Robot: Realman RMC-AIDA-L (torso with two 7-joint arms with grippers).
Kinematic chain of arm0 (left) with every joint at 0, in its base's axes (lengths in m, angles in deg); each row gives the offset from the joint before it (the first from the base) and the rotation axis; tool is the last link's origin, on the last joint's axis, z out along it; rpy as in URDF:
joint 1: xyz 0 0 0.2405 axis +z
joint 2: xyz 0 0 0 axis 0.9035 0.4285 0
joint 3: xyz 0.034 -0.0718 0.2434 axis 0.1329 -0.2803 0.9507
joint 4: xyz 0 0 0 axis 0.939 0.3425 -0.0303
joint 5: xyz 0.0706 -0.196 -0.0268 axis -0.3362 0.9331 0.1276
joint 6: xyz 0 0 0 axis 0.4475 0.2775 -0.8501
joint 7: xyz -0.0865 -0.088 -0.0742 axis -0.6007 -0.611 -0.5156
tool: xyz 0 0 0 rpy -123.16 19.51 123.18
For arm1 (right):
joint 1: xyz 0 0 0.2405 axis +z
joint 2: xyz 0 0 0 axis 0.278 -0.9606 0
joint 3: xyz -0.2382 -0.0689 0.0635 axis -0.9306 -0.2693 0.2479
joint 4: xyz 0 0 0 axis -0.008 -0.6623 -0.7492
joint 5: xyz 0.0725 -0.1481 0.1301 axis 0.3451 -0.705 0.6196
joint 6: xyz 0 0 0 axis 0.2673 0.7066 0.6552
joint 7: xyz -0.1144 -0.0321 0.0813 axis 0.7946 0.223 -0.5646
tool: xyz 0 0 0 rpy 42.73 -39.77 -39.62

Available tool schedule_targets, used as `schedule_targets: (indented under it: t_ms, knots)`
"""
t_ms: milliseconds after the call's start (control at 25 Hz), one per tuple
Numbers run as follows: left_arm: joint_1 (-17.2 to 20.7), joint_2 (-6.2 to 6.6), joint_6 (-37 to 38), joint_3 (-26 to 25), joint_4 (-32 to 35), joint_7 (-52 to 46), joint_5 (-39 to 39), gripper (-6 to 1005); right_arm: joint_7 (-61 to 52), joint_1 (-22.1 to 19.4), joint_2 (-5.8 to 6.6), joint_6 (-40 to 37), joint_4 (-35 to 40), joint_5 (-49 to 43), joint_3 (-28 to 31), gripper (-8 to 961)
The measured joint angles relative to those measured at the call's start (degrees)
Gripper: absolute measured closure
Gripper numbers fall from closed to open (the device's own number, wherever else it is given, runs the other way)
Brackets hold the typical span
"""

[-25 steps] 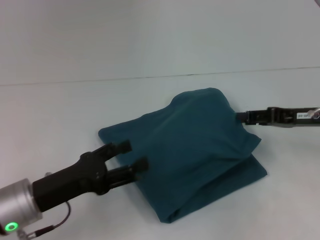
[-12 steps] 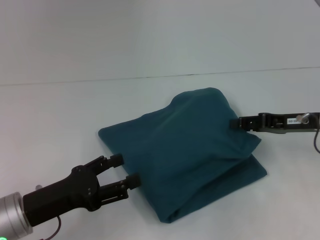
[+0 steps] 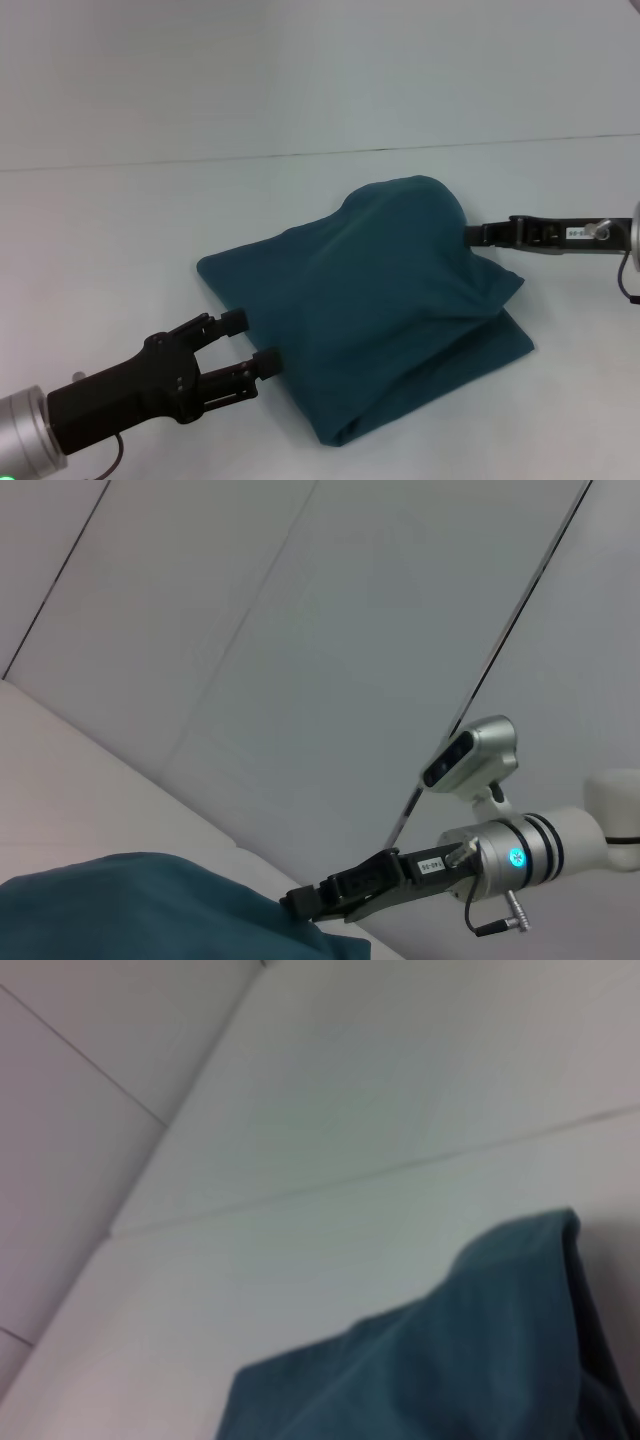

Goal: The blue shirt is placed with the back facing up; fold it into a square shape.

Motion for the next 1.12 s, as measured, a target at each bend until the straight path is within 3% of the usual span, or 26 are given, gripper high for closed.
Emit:
schedule_targets:
  t_ms: [80, 520, 840, 1040, 1120]
  knots:
    - [0.0, -0.03, -0.2, 0.0, -0.2, -0.1, 0.1, 62, 1.5, -1.0, 0.10, -0.7, 0.3, 1.5, 0.5, 816]
    - [-0.5, -0.19, -0.1, 0.0, -0.4, -0.5, 0.2, 62, 2.6, -3.5, 0.86, -0.7, 0.5, 3.0, 1.0, 954]
    - [-0.5, -0.13, 0.1, 0.2, -0.8, -0.5, -0.1, 63, 1.7, -1.2, -0.34, -0.1, 0.4, -1.7, 0.4, 795]
    - [-0.5, -0.08, 0.1, 0.3, -0.8, -0.4, -0.2, 62, 0.7, -0.6, -0.55, 0.0, 0.4, -2.7, -0.3, 622]
    - [-0.5, -0.08, 0.1, 0.3, -0.8, -0.2, -0.4, 62, 0.6, -0.6, -0.59, -0.6, 0.5, -2.6, -0.3, 623]
